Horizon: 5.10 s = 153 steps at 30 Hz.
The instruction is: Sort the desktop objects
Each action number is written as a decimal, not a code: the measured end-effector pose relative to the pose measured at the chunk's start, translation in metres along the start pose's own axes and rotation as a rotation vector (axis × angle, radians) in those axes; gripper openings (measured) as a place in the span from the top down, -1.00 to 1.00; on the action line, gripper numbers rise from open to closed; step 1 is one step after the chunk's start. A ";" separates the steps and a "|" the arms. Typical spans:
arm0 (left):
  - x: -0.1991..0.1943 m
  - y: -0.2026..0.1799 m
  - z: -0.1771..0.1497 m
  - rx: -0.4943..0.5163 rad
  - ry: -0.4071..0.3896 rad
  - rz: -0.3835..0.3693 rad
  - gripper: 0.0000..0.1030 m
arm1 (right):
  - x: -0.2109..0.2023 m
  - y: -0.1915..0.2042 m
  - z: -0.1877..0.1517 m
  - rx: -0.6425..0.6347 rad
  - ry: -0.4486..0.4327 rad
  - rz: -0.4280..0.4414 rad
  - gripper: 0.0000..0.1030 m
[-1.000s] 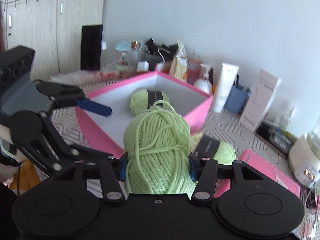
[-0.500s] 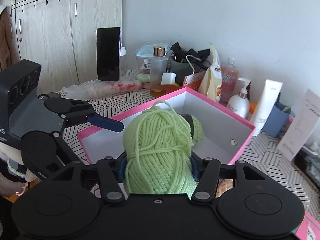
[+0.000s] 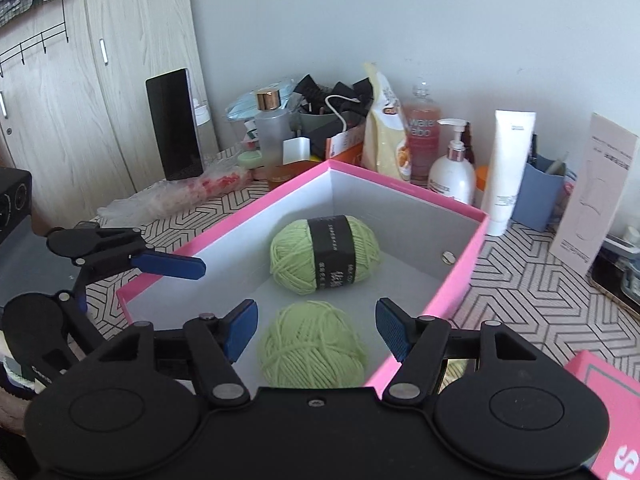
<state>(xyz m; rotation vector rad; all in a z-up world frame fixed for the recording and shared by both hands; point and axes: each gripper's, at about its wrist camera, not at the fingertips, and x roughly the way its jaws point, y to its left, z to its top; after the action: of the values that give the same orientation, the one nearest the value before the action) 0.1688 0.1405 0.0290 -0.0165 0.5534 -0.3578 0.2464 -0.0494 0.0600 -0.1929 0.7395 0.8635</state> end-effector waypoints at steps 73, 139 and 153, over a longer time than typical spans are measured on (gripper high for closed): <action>0.176 -0.175 0.083 -0.037 0.333 0.090 -0.73 | -0.178 -0.154 -0.188 0.304 -0.360 -0.201 -0.48; -0.013 -0.087 0.093 0.593 0.148 0.061 0.14 | -0.117 -0.009 -0.135 0.388 -0.492 -0.064 -0.63; 0.006 -0.006 0.059 0.271 0.255 0.178 -0.17 | -0.070 0.037 -0.100 0.313 -0.413 -0.004 -0.63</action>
<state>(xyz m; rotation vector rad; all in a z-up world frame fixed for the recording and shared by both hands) 0.2018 0.1279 0.0774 0.3415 0.7488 -0.2597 0.1378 -0.1125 0.0380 0.2570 0.4759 0.7409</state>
